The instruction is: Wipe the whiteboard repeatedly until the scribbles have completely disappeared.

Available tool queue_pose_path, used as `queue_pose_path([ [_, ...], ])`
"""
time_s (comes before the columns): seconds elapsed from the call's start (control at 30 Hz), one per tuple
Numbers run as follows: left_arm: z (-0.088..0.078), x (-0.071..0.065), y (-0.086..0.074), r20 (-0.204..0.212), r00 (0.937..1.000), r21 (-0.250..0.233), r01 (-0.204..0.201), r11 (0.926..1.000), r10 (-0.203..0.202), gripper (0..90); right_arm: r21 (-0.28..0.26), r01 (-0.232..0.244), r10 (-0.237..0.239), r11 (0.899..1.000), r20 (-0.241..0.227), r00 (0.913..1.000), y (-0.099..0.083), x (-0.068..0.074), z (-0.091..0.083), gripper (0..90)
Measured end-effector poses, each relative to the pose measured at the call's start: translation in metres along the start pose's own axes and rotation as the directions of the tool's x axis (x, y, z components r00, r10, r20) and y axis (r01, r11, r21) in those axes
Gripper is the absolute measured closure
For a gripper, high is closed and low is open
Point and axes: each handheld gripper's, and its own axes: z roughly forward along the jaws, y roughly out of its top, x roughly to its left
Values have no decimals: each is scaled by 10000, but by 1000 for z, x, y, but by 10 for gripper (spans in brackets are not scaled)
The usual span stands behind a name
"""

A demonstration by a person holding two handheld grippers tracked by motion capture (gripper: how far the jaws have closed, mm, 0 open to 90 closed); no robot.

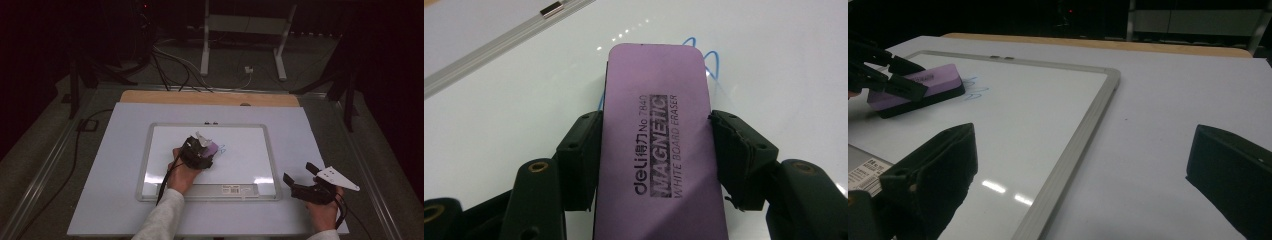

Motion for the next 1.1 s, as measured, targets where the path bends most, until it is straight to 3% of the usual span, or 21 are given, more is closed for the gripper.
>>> queue_pose_path([
  [0.1, 1, -11, 1, 770, 9968, -100, -215, 9997, 222, 419, 39, 24, -24, 10000, -7, 10000, 0, 1, 1, 4],
  [0.13, 2, -15, 2, 1170, 9925, -157, -323, 9994, 339, 419, 42, 39, -39, 10000, -6, 10000, 0, 1, 1, 4],
  [0.23, 3, -29, 3, 1756, 9811, -335, -764, 9965, 812, 419, 35, 16, -16, 10000, -9, 10000, 0, 1, 0, 4],
  [0.33, 4, -38, 4, 2039, 9735, -405, -971, 9944, 1034, 419, 21, 20, -20, 10000, -12, 10000, 0, 0, 0, 4],
  [0.43, 4, -38, 4, 2034, 9735, -391, -983, 9944, 1042, 419, 22, 22, -22, 10000, -15, 10000, 0, 0, 0, 4],
  [0.53, 4, -35, 6, 1528, 9834, -349, -939, 9950, 982, 419, 31, 22, -22, 10000, -16, 10000, 0, 0, 0, 4],
  [0.67, 6, -22, 6, 840, 9949, -267, -542, 9982, 563, 419, -1, -6, 6, 10000, -3, 10000, 0, 0, -1, 4],
  [0.8, 5, -2, 4, 165, 9998, -108, -118, 9999, 119, 419, 4, -9, 9, 10000, 12, 10000, 0, -1, -1, 4],
  [0.97, 4, 24, 0, -640, 9962, -20, 591, 9982, -591, 419, 11, -15, 15, 10000, 24, 10000, 0, -1, -1, 5],
  [1.1, 6, 42, 1, -1337, 9837, 94, 1225, 9924, -1201, 419, 21, -30, 30, 10000, 28, 10000, 0, -1, -1, 4],
])
